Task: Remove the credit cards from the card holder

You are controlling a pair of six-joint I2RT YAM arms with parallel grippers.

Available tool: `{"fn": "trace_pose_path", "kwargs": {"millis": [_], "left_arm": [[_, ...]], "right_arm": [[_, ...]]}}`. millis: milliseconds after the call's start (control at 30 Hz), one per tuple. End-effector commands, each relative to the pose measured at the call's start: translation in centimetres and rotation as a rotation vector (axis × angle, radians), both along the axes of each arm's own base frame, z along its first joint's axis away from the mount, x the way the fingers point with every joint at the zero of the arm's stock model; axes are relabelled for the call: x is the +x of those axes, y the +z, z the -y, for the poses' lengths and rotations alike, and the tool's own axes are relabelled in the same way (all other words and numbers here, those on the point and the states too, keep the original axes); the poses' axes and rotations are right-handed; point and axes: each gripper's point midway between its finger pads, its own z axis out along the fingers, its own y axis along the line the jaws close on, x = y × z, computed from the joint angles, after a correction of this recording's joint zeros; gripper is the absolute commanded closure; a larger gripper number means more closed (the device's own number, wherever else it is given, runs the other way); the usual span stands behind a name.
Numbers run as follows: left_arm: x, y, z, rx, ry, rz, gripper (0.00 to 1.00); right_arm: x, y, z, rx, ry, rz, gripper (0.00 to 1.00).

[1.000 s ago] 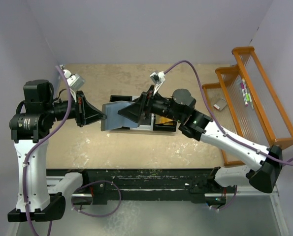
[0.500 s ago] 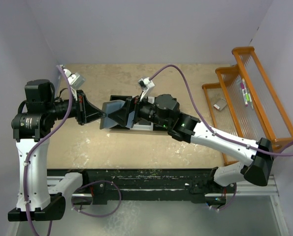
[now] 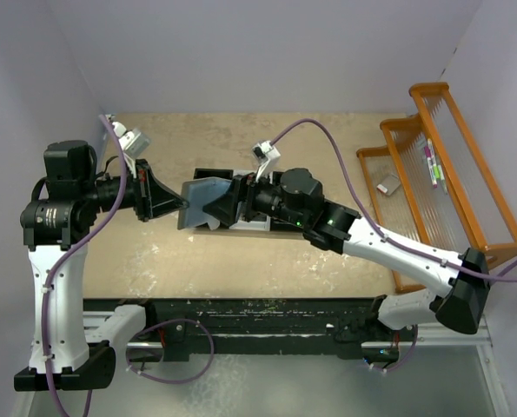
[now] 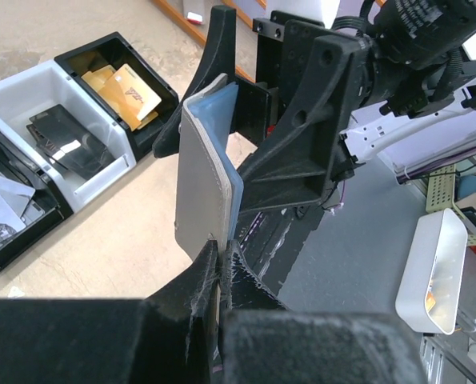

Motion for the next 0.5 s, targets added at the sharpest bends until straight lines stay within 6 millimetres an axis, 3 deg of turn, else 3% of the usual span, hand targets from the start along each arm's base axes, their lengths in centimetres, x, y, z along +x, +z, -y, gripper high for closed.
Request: {"fn": "trace_pose_path", "kwargs": {"millis": [0,200,267,333,467], "left_arm": [[-1.2,2.2,0.6,-0.043,-0.047,0.060,1.00],[-0.9,2.0,0.3,-0.021,-0.023,0.067,1.00],[-0.7,1.9,0.3,-0.017,-0.017,0.062,1.00],[-0.5,1.8,0.2,-0.015,-0.010,0.058,1.00],[0.2,1.4,-0.1,0.001,0.020,0.052,1.00]], "right_arm": [[-0.1,0.8,1.5,0.022,-0.024,-0.008,0.12],[-1.7,3.7,3.1,0.146,0.075,0.056,0.00],[-3.1,5.2,3.7,0.223,0.147,0.082,0.00],[-4.1,4.8,3.8,0.262,0.200,0.077,0.00],[-4.1,6.1,3.4,0.336,0.217,0.103,0.00]]}}
